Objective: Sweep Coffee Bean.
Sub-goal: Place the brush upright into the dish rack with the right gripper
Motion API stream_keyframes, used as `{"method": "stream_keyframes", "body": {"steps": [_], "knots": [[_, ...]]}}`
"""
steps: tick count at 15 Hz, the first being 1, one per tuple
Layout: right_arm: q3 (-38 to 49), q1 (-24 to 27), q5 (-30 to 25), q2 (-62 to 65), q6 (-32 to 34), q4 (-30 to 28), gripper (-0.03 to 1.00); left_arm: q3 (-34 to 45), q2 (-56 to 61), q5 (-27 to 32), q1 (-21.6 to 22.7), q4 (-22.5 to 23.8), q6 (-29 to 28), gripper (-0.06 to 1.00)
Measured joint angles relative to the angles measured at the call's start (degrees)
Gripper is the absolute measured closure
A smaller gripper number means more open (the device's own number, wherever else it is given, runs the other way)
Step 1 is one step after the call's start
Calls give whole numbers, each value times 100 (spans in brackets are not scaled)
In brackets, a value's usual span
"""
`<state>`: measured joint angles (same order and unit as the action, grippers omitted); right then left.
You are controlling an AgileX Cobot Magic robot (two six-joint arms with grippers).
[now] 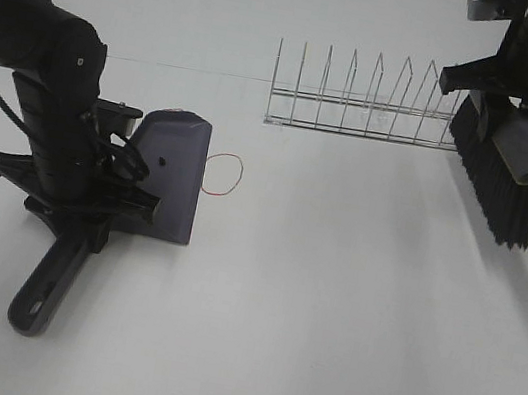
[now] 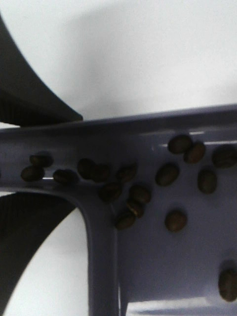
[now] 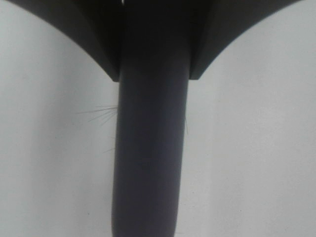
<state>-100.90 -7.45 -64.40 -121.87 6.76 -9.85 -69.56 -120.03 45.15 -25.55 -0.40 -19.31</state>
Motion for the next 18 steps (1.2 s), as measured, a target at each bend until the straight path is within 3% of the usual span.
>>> {"method": "stream_keyframes", "body": {"steps": [18], "knots": [[-29,355,1129,-527,0,69,70,-11,0,11,0,-6,0,62]]}}
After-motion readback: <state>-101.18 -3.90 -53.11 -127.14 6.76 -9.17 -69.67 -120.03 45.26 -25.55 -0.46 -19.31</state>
